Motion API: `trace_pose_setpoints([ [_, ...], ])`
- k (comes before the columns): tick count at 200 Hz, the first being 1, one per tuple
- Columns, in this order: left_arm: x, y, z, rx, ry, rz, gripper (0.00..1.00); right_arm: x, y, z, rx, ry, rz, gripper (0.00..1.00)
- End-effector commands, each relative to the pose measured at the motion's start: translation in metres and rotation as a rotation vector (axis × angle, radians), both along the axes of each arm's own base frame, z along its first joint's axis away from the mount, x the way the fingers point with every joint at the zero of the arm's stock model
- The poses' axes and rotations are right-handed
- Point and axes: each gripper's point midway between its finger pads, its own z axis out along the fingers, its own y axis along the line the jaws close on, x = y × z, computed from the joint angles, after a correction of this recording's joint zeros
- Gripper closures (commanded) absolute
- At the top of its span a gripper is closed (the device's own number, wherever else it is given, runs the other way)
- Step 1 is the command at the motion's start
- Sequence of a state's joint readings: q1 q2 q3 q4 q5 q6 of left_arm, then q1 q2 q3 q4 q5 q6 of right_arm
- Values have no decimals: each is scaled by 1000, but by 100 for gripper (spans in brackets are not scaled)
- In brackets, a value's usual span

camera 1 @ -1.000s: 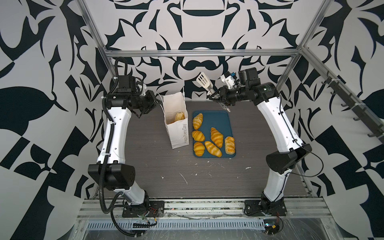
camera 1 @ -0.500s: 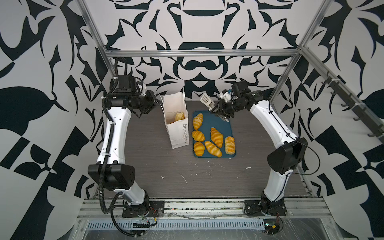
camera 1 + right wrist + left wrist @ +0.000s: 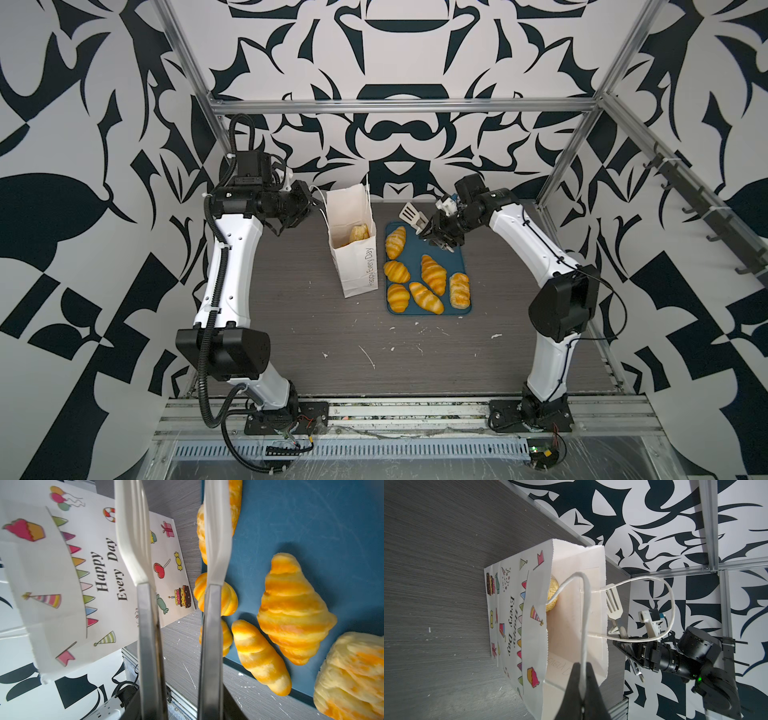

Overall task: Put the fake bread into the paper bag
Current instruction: 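Withdraw the tongs from the bag and move the right gripper over the tray, then lower the tongs onto the croissant farthest from the robot with the right gripper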

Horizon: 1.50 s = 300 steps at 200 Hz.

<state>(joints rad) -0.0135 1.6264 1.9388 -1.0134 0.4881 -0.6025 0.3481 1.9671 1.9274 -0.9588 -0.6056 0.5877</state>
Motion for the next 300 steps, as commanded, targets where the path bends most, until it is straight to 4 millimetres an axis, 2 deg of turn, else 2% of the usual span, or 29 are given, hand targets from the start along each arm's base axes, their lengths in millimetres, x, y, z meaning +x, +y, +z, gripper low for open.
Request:
trace_pose_setpoints([
  [1,-3,-1,8,2,-21,-3,100,6,4,9,25,-34,4,58],
  [64,-3,0,8,6,-23,-4,100,11,4,-22,-12,28,0,58],
  [122,-1,0,9,7,-28,-5,100,16,6,-39,-32,59,1,57],
  [249,0,0,8,18,-26,-13,100,24,28,-52,-33,60,42,57],
  [300,-1,1,7,19,-23,-12,100,23,25,-60,-84,69,43,57],
])
